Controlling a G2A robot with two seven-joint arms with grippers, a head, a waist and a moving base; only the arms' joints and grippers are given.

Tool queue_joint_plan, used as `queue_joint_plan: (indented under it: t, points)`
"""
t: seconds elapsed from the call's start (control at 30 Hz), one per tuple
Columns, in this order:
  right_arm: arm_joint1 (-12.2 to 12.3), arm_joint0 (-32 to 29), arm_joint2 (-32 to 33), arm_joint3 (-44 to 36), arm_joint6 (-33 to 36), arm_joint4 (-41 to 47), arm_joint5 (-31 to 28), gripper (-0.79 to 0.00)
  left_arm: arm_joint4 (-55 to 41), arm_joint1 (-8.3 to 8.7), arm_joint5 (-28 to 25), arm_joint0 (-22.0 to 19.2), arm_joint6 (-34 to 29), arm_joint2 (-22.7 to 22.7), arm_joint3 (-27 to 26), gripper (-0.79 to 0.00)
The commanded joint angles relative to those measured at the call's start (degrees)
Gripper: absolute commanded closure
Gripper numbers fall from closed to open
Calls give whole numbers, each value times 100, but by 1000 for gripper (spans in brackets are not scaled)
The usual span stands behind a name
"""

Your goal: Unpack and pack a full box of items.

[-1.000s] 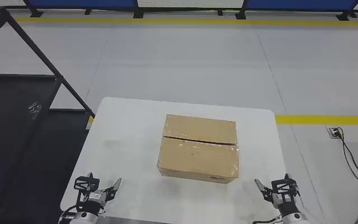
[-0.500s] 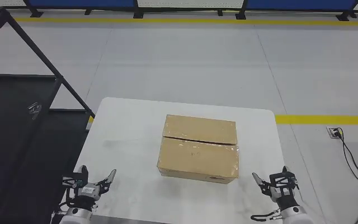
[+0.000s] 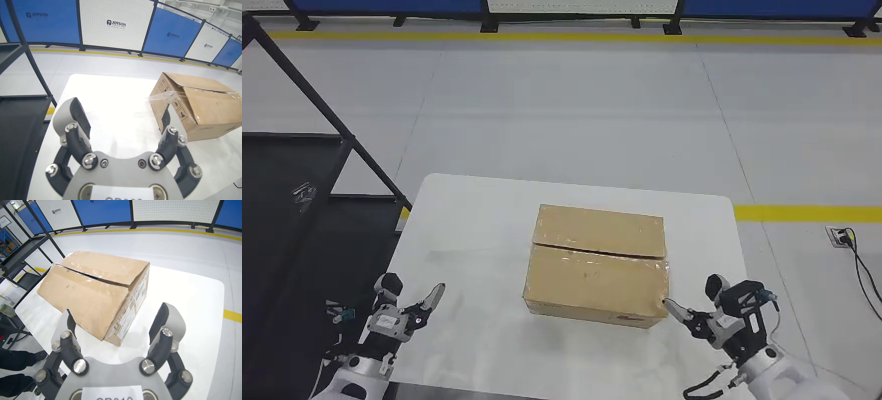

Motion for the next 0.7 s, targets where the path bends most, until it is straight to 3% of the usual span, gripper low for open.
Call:
queue_joint_plan:
  t: [0.0, 0.17, 0.23, 0.33, 0.67]
  points:
    - [0, -1, -1, 0, -17, -51, 1, -785, -1, 0, -2, 0, 1, 0, 0, -785]
    - [-4, 2, -62, 32, -74, 105, -143, -785, -65, -6, 13, -29, -7, 29, 18, -785]
    - [4, 110, -78, 241, -155, 433, -533, -785, -274, -19, 23, -178, -85, 115, 49, -785]
    - [4, 466, -108, 565, -11, 1291, -799, -785, -1165, -24, -358, -447, -403, 164, 86, -785]
    - [90, 2037, -134, 2041, 2209, 3929, -753, -785, -2484, 37, -1436, -1255, -1453, 270, 610, -785]
